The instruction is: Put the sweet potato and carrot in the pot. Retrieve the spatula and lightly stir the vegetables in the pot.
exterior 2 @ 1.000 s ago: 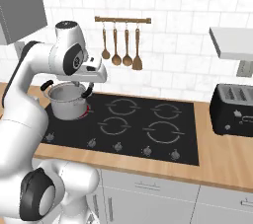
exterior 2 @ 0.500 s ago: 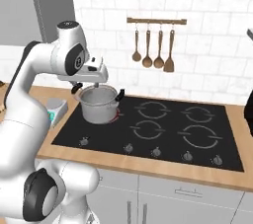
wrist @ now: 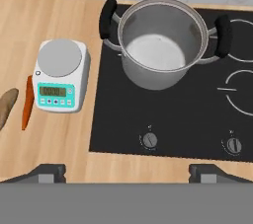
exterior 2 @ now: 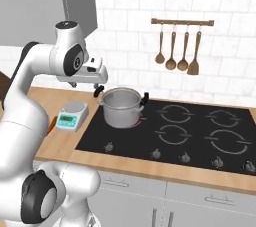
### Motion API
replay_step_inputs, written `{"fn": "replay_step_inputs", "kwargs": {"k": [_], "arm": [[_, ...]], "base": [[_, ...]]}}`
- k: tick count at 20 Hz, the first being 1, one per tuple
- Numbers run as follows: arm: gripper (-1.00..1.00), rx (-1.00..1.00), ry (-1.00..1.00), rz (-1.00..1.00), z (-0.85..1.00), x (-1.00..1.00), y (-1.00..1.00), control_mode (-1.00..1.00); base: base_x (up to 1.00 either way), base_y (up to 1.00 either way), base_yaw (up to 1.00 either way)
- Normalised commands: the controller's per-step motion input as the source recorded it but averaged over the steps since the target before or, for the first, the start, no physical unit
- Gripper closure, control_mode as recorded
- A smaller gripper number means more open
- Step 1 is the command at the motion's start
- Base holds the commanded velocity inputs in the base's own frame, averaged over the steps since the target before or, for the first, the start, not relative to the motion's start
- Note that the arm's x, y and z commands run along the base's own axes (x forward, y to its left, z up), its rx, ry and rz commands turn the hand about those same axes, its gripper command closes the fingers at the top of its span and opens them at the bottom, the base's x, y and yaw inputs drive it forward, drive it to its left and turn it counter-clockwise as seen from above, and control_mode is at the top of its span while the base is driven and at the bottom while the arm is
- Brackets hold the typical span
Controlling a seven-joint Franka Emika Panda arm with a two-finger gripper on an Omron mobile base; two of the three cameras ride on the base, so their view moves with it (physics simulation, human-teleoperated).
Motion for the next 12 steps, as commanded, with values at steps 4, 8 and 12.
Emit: {"fn": "replay_step_inputs", "kwargs": {"k": [4,8,12], "arm": [[-1.00,0.00,0.00,0.00,0.00,0.00,0.00,1.00],[-1.00,0.00,0.00,0.00,0.00,0.00,0.00,1.00],[-1.00,0.00,0.00,0.00,0.00,0.00,0.00,1.00]], "base": [[0.38,0.42,0.00],[0.64,0.54,0.00],[0.64,0.46,0.00]]}}
